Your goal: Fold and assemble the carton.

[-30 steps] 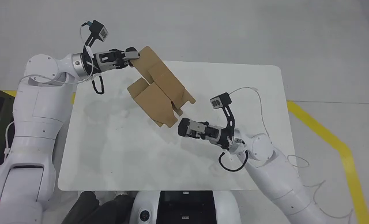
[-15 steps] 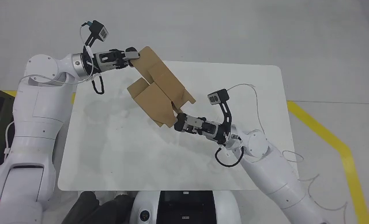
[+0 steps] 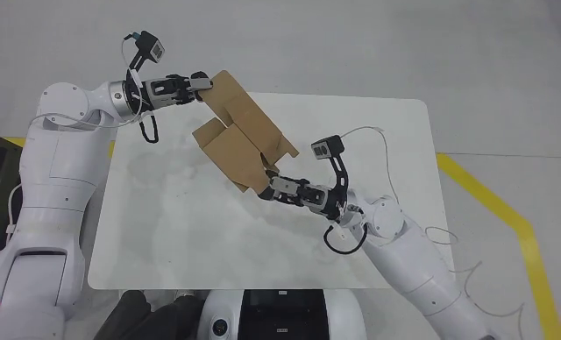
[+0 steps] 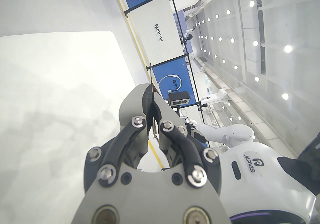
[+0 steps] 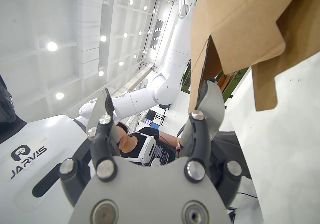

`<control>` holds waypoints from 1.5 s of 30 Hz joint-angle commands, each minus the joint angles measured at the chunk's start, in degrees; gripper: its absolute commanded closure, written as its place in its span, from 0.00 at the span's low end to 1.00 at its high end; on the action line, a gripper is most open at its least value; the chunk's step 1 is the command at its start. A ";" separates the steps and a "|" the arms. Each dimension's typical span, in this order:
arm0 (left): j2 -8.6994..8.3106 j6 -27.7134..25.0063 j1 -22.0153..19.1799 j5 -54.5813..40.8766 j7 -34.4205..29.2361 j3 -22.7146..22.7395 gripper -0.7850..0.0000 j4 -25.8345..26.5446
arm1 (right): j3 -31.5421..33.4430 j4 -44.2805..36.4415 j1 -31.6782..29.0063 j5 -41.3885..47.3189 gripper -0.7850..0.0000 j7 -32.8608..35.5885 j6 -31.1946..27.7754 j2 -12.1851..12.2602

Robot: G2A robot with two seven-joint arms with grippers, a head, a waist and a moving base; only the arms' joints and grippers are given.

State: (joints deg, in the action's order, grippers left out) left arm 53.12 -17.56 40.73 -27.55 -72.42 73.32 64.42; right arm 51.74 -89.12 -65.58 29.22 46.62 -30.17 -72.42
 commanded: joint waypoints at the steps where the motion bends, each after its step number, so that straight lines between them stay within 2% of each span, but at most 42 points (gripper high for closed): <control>1: 0.00 0.00 0.00 0.00 0.00 0.00 1.00 0.00 | -0.38 0.48 0.39 0.22 0.31 -0.22 0.11 -0.21; 5: 0.00 0.00 0.00 0.00 0.00 0.00 1.00 0.00 | -1.05 1.67 1.18 0.77 0.42 -0.63 0.73 -0.62; 9: 0.00 0.00 0.00 0.00 0.00 0.00 1.00 0.00 | -1.52 2.66 1.78 1.12 0.48 -0.96 2.00 -0.95; 19: 0.00 0.00 0.00 0.00 0.00 0.00 1.00 0.00 | -2.75 4.54 3.03 1.46 0.52 -1.93 4.78 -1.82; 22: 0.00 0.00 0.00 0.00 0.00 0.00 1.00 0.00 | -3.08 4.85 3.19 0.72 0.59 -2.76 5.11 -2.07; 24: 0.00 0.00 0.00 0.00 0.00 0.00 1.00 0.00 | -3.23 5.01 3.26 0.18 0.67 -3.29 5.29 -2.22; 25: 0.00 0.00 0.00 0.00 0.00 0.00 1.00 0.00 | -3.25 5.04 3.28 -0.05 0.76 -3.54 5.32 -2.28; 28: 0.00 0.00 0.00 0.00 0.00 0.00 1.00 0.00 | -3.04 5.04 3.16 -0.69 0.94 -4.30 5.15 -2.39; 30: 0.00 0.00 0.00 0.00 0.00 0.00 1.00 0.00 | -2.67 4.84 2.99 -1.34 1.00 -4.73 5.14 -2.38; 39: 0.00 0.00 0.00 0.00 0.00 0.00 1.00 0.00 | -0.55 2.34 1.27 -2.25 1.00 -3.86 6.52 -1.92; 40: 0.00 0.00 0.00 0.00 0.00 0.00 0.88 0.00 | -0.24 2.03 1.12 -2.34 1.00 -3.35 6.81 -1.82; 41: 0.00 0.00 0.00 0.00 0.00 0.00 0.57 0.00 | 0.16 1.75 0.96 -2.42 1.00 -2.96 7.06 -1.71; 42: 0.00 0.00 0.00 0.00 0.00 0.00 0.00 0.00 | 0.62 1.43 0.76 -2.42 1.00 -2.55 7.34 -1.59; 45: 0.00 0.00 0.00 0.00 0.00 0.00 0.00 0.00 | 2.36 0.46 0.12 -2.22 1.00 -1.28 7.91 -1.15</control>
State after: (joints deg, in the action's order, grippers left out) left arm 53.12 -17.56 40.73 -27.55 -72.42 73.32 64.42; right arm 53.42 -88.37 -65.27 26.90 44.89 -22.41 -73.73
